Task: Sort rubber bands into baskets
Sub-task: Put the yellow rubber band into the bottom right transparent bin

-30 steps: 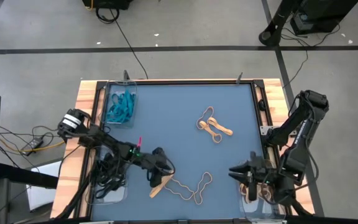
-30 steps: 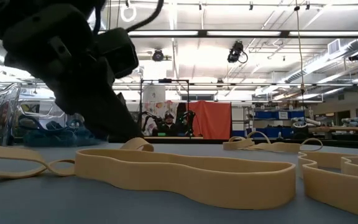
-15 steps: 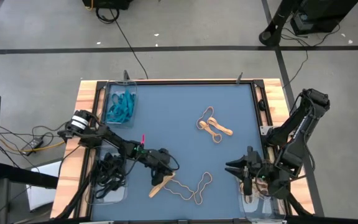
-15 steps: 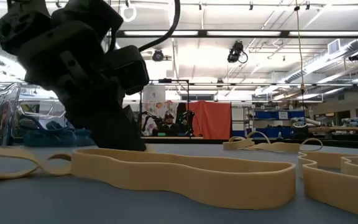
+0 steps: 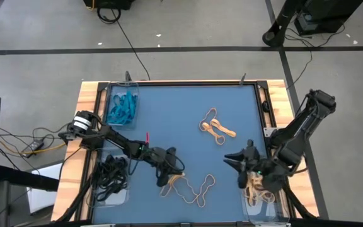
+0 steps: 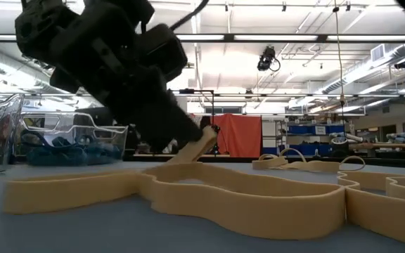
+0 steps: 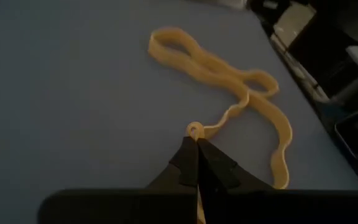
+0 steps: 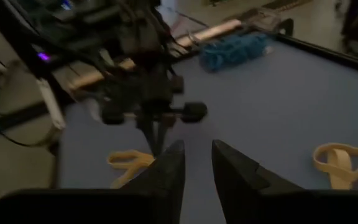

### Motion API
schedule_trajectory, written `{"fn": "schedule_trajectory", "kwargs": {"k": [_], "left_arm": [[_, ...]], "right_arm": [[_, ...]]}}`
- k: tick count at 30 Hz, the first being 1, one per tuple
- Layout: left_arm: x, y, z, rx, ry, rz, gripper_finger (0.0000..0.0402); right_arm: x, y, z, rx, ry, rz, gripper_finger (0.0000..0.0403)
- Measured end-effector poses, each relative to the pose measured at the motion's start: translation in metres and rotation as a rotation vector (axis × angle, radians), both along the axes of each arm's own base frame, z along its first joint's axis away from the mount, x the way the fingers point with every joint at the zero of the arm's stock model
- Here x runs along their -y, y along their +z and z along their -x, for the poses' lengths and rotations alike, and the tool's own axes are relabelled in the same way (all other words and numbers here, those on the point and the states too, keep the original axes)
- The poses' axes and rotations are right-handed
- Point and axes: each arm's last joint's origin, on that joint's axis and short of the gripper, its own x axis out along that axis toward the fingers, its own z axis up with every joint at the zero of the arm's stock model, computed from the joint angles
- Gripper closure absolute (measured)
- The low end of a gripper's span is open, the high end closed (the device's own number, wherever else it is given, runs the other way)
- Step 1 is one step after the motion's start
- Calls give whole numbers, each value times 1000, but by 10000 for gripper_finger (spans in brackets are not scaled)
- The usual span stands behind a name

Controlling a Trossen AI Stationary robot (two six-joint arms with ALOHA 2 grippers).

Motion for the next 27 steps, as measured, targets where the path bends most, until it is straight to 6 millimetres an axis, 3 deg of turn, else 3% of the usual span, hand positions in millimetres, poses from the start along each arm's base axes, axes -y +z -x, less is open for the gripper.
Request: {"fn": "schedule_trajectory", "kwargs": {"k": [9, 21, 27], "left_arm": [[-3, 11, -6, 144, 30, -36, 400], [-7, 22, -10, 261, 68, -20, 401], [-16, 31, -12, 298, 105, -32, 401]], "right_arm": [[7, -26, -30, -146, -5, -7, 311], [7, -55, -84, -200, 123, 46, 228], [18, -68, -105, -232, 163, 41, 217]]}}
